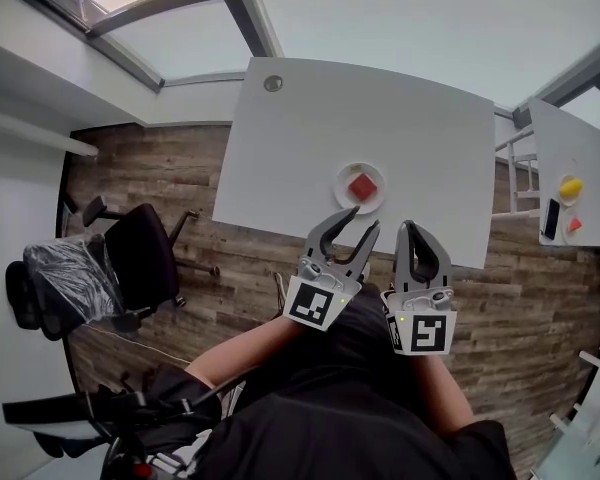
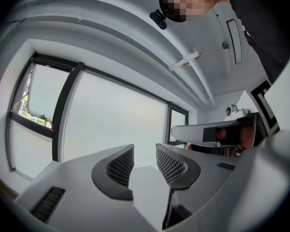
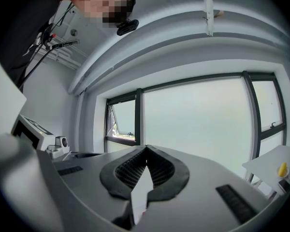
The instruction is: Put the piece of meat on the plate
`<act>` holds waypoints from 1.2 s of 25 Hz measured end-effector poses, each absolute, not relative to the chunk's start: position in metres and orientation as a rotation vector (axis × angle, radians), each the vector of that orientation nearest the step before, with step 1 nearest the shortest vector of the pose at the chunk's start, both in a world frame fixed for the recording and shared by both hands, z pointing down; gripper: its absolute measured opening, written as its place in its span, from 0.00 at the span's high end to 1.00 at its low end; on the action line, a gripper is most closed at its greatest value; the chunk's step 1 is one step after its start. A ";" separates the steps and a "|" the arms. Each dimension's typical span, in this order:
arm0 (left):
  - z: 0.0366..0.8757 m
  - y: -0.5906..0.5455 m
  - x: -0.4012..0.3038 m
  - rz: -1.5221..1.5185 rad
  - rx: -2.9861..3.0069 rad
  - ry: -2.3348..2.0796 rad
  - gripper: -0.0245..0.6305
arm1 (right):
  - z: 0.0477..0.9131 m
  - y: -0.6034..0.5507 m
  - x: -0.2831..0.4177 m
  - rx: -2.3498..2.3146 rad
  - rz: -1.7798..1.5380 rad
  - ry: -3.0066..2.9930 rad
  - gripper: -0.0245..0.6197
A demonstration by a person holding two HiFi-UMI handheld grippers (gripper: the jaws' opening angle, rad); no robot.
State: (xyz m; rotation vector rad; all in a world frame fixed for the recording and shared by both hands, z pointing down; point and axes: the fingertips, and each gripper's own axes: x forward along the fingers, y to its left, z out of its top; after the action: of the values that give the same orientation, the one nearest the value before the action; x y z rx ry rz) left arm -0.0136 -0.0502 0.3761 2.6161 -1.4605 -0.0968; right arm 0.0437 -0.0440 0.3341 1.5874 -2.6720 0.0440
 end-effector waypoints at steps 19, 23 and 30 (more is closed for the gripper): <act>0.365 -0.045 -0.031 -0.110 2.604 -1.517 0.95 | 0.335 -0.045 0.039 1.545 0.090 -2.728 0.96; 0.359 -0.047 -0.031 -0.106 2.599 -1.552 0.95 | 0.336 -0.042 0.042 1.553 0.082 -2.714 0.96; 0.352 -0.048 -0.026 -0.095 2.616 -1.583 0.95 | 0.341 -0.039 0.049 1.565 0.051 -2.677 0.96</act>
State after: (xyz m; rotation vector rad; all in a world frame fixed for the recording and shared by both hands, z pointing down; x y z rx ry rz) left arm -0.0258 -0.0478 0.3516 2.6159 -1.5831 -0.0947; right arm 0.0491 -0.0388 0.3410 1.5652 -2.6771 0.0507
